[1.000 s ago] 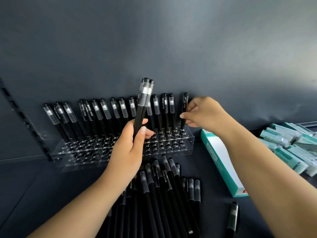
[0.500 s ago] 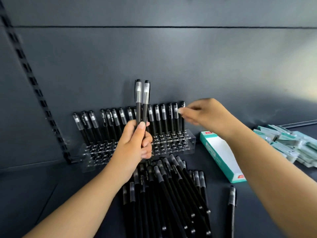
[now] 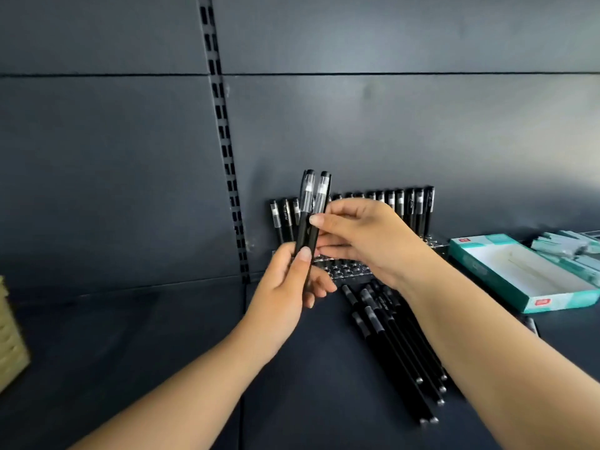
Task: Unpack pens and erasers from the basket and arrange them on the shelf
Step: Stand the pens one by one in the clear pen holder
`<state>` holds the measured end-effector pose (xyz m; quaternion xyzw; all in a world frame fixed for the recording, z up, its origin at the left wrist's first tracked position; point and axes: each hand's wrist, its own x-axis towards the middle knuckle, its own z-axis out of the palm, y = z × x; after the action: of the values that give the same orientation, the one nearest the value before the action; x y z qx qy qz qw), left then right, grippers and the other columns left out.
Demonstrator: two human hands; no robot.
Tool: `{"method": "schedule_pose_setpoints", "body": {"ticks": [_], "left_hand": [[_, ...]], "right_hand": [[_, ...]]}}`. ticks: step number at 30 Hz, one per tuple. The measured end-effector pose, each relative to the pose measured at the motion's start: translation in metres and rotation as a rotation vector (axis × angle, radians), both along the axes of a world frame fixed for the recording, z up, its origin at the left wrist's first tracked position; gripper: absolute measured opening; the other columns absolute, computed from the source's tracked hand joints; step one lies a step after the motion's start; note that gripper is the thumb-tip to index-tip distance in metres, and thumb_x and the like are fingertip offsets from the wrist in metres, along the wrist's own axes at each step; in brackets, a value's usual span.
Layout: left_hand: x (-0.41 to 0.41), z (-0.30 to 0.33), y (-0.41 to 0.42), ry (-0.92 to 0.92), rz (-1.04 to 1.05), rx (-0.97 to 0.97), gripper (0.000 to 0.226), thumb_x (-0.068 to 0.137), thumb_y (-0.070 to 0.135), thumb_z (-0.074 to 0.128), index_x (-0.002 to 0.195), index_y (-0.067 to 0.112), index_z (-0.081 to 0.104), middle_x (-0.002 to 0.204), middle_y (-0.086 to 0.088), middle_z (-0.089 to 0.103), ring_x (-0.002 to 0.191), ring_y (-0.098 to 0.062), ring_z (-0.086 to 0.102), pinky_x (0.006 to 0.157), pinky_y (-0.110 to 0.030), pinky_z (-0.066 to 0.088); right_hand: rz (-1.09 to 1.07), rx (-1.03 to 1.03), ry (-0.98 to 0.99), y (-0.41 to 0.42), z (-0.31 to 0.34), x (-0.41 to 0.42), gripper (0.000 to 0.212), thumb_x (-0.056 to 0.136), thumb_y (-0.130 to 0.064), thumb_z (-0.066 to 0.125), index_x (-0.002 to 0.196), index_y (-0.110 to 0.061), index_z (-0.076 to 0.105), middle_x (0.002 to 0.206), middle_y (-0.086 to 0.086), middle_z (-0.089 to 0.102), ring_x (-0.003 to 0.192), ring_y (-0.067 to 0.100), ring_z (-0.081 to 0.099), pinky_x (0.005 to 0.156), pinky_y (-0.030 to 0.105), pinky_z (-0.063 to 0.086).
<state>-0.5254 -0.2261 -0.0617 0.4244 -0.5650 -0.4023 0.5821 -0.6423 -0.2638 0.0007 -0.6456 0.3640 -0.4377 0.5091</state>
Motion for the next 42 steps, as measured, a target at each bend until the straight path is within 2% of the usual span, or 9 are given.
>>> {"method": "schedule_pose_setpoints", "body": {"ticks": [7, 11, 13, 16, 21, 25, 30, 35, 42], "left_hand": [[0.05, -0.029, -0.024, -0.067, 0.411, -0.005, 0.021, 0.098, 0.03, 0.029, 0.082, 0.025, 0.041, 0.094, 0.016, 0.065, 0.095, 0.006, 0.054, 0.085, -0.022, 0.037], [0.054, -0.041, -0.035, -0.119, 0.346, 0.088, 0.023, 0.098, 0.032, 0.029, 0.083, 0.021, 0.041, 0.11, 0.016, 0.06, 0.086, 0.023, 0.046, 0.069, 0.007, 0.027], [0.052, -0.047, -0.043, -0.122, 0.295, 0.122, 0.03, 0.098, 0.032, 0.028, 0.092, 0.008, 0.044, 0.111, 0.017, 0.058, 0.073, 0.024, 0.046, 0.064, 0.007, 0.028], [0.052, -0.052, -0.05, -0.101, 0.272, 0.135, 0.037, 0.098, 0.033, 0.028, 0.1, 0.0, 0.044, 0.11, 0.018, 0.057, 0.081, 0.018, 0.046, 0.064, 0.008, 0.028], [0.055, -0.057, -0.053, -0.077, 0.276, 0.156, 0.034, 0.098, 0.033, 0.029, 0.096, 0.003, 0.045, 0.102, 0.015, 0.058, 0.072, 0.011, 0.047, 0.062, 0.004, 0.033], [0.055, -0.055, -0.051, -0.054, 0.281, 0.12, 0.022, 0.097, 0.032, 0.03, 0.085, 0.022, 0.045, 0.1, 0.025, 0.057, 0.091, 0.018, 0.05, 0.084, -0.006, 0.036], [0.054, -0.055, -0.046, -0.058, 0.259, 0.108, 0.023, 0.097, 0.033, 0.03, 0.083, 0.022, 0.044, 0.099, 0.029, 0.057, 0.106, 0.011, 0.049, 0.094, -0.023, 0.035], [0.055, -0.055, -0.047, -0.049, 0.269, 0.106, 0.024, 0.097, 0.032, 0.028, 0.083, 0.022, 0.044, 0.1, 0.026, 0.059, 0.105, 0.011, 0.05, 0.098, -0.028, 0.036], [0.058, -0.052, -0.046, 0.001, 0.318, 0.035, 0.025, 0.099, 0.028, 0.027, 0.085, 0.025, 0.048, 0.098, 0.017, 0.064, 0.107, 0.0, 0.055, 0.088, -0.024, 0.042]], "right_hand": [[-0.313, -0.189, 0.083, -0.032, 0.004, 0.025, 0.016, 0.086, -0.014, 0.062, 0.077, -0.021, 0.051, 0.077, 0.001, 0.062, 0.081, 0.024, 0.066, 0.08, 0.035, 0.055], [-0.432, -0.29, 0.141, -0.055, -0.011, 0.042, 0.016, 0.087, -0.015, 0.06, 0.084, -0.022, 0.046, 0.082, 0.0, 0.062, 0.085, 0.024, 0.063, 0.083, 0.037, 0.052], [-0.445, -0.318, 0.209, -0.064, -0.019, 0.049, 0.011, 0.089, -0.015, 0.056, 0.094, -0.018, 0.047, 0.083, -0.002, 0.06, 0.079, 0.018, 0.061, 0.069, 0.021, 0.048], [-0.46, -0.328, 0.271, -0.072, -0.029, 0.055, 0.008, 0.091, -0.016, 0.053, 0.097, -0.017, 0.048, 0.072, -0.01, 0.055, 0.065, 0.006, 0.053, 0.048, 0.004, 0.035], [-0.44, -0.326, 0.261, -0.081, -0.028, 0.055, 0.003, 0.091, -0.015, 0.053, 0.093, -0.016, 0.05, 0.074, -0.009, 0.057, 0.079, 0.02, 0.062, 0.065, 0.022, 0.048], [-0.406, -0.309, 0.335, -0.083, -0.03, 0.063, 0.013, 0.09, -0.014, 0.054, 0.097, -0.003, 0.056, 0.078, 0.001, 0.063, 0.083, 0.028, 0.064, 0.081, 0.042, 0.052], [-0.366, -0.315, 0.556, -0.082, -0.044, 0.067, 0.012, 0.088, -0.017, 0.057, 0.082, -0.007, 0.054, 0.088, 0.01, 0.068, 0.067, 0.019, 0.055, 0.057, 0.026, 0.043], [-0.339, -0.259, 0.633, -0.086, -0.049, 0.064, 0.026, 0.084, -0.025, 0.063, 0.076, 0.0, 0.063, 0.07, 0.011, 0.064, 0.037, 0.003, 0.044, 0.04, 0.015, 0.038], [-0.286, -0.231, 0.632, -0.079, -0.05, 0.067, 0.019, 0.087, -0.021, 0.061, 0.087, -0.003, 0.065, 0.086, 0.014, 0.07, 0.057, 0.014, 0.051, 0.066, 0.027, 0.048]]}}
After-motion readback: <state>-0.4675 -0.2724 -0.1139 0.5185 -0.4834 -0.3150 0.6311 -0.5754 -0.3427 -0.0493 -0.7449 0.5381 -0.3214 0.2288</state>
